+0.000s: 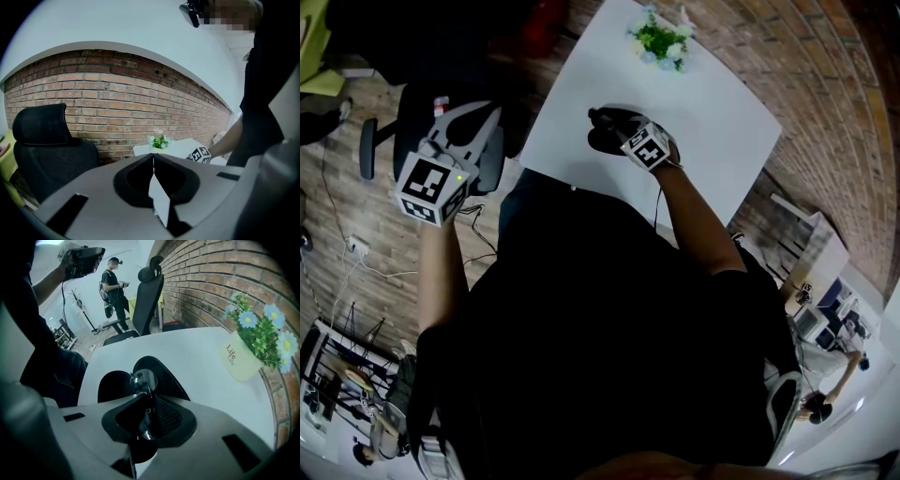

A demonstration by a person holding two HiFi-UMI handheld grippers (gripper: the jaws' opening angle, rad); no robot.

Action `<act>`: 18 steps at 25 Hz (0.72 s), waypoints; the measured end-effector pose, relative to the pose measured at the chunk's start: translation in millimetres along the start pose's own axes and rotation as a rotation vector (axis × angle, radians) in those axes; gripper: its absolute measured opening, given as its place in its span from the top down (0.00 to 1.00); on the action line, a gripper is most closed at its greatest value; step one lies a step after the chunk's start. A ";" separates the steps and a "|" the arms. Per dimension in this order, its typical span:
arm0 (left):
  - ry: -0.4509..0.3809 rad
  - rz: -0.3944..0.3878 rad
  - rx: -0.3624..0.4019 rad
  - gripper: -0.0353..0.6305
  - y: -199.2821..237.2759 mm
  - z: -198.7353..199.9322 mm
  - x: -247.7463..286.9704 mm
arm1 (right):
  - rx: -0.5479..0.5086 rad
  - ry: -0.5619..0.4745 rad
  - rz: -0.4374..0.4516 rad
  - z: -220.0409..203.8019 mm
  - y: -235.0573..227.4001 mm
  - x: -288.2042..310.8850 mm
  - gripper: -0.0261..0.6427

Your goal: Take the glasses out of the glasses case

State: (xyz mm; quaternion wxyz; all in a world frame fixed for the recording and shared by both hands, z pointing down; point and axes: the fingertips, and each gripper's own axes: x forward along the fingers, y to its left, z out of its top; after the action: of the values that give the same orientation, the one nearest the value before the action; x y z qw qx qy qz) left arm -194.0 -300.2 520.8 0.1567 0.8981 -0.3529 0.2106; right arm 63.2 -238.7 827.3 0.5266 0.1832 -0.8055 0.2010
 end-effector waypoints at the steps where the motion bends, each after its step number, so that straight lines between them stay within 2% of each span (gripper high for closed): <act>1: -0.002 0.002 0.001 0.93 1.0 1.3 0.2 | -0.003 0.005 0.000 -0.2 -0.3 0.9 0.85; 11: -0.003 -0.007 0.004 0.93 0.6 7.5 6.4 | -0.123 0.081 0.004 -3.6 1.4 12.5 0.85; 18: -0.007 -0.014 0.009 0.93 -2.3 6.0 7.9 | -0.169 0.093 -0.009 -0.4 -0.3 14.3 0.90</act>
State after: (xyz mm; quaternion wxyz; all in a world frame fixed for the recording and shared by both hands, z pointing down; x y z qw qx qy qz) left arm -185.5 -305.6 519.2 0.1530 0.9019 -0.3463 0.2078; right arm 58.3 -239.9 840.6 0.5778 0.1322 -0.7935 0.1380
